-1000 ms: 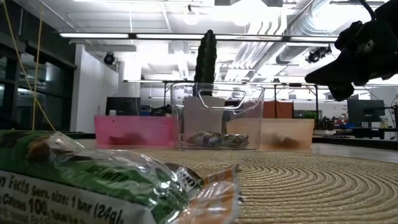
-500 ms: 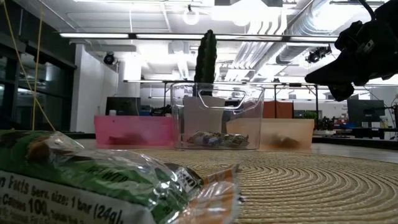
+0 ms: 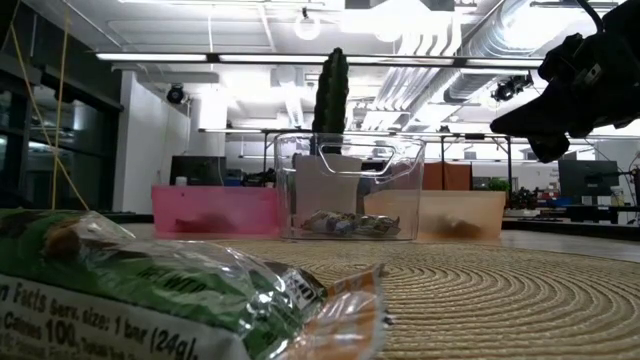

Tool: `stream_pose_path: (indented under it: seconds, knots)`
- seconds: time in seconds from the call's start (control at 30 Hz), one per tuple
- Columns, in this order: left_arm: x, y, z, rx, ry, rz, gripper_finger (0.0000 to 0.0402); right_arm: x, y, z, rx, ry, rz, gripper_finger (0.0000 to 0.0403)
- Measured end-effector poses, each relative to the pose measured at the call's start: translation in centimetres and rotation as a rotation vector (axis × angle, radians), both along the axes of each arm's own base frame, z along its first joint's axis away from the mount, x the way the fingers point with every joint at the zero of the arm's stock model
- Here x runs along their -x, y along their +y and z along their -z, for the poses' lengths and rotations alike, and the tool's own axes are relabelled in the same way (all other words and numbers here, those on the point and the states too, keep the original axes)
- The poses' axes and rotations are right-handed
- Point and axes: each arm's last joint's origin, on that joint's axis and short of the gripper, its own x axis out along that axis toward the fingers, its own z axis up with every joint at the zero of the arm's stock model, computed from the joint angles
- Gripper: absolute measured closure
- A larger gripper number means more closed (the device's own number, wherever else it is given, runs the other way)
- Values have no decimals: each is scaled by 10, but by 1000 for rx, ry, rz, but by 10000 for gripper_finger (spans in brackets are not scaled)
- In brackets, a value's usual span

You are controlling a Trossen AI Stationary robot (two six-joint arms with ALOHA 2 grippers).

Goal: Pick and place Granola Bars by type
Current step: Put the blue granola bar into the transparent bin

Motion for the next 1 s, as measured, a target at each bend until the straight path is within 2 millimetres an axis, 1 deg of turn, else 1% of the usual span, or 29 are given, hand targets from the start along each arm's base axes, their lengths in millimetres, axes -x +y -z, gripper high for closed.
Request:
stream_pose_path:
  seconds: [0.13, 0.27, 0.37, 0.53, 0.87, 1.0]
  knots:
    - [1, 25, 17, 199, -45, 6, 325, 0, 0, 0, 0, 0, 0, 402]
    - [13, 39, 35, 358, -13, -68, 325, 0, 0, 0, 0, 0, 0, 402]
    - [16, 39, 48, 427, 0, -113, 325, 0, 0, 0, 1, 0, 0, 402]
    - [9, 37, 75, 515, 10, -139, 325, 0, 0, 0, 1, 0, -1, 402]
    - [-14, 31, 148, 665, 0, -106, 325, 0, 0, 0, 1, 1, 0, 402]
    - [-22, 35, 175, 735, -30, -73, 325, 0, 0, 0, 0, 0, 0, 402]
